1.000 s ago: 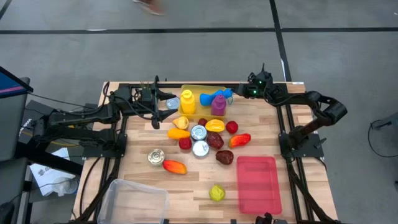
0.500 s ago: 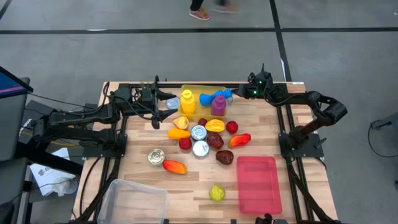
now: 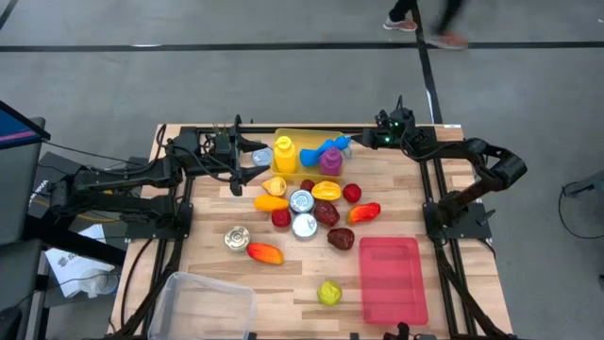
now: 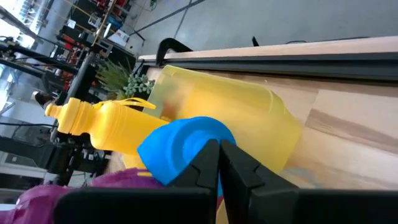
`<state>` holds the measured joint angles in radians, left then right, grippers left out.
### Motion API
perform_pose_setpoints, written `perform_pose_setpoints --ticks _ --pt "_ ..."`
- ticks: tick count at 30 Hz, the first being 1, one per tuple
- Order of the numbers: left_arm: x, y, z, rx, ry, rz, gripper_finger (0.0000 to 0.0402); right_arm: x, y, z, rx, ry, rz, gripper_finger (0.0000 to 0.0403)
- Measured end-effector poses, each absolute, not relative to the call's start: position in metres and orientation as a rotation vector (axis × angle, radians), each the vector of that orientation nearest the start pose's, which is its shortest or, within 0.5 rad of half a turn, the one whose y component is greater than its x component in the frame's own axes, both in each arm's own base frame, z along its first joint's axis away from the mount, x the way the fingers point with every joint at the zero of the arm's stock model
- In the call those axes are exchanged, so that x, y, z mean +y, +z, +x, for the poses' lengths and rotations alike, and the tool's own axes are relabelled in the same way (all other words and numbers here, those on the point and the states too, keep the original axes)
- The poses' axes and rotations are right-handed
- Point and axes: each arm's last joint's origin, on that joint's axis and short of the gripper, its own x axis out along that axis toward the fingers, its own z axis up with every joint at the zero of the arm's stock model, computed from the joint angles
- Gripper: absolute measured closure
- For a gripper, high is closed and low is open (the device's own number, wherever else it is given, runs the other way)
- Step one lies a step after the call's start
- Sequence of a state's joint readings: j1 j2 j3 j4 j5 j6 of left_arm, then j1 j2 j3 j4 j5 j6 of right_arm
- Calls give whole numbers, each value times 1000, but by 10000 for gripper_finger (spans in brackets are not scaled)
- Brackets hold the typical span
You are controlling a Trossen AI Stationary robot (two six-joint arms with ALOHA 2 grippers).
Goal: Pick & Place Food Item
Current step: Adjust the blue tumbler in the yellow bin
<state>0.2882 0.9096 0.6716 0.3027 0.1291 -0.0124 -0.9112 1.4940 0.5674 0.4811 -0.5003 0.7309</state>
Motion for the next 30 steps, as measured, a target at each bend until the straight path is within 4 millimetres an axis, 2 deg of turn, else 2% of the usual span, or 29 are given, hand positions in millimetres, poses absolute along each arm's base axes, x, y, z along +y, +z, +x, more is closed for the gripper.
perform_pose_setpoints --ticks 15,19,24,30 --pt "55 318 199 -55 159 -1 112 -208 175 186 179 -487 968 402" --pt "55 318 199 -54 159 -1 112 -207 173 178 228 -531 1004 402" --pt "55 317 199 -48 159 -2 112 -203 164 163 347 -726 1073 402" --pt "55 317 199 -48 159 -2 112 -196 165 171 370 -683 1017 398"
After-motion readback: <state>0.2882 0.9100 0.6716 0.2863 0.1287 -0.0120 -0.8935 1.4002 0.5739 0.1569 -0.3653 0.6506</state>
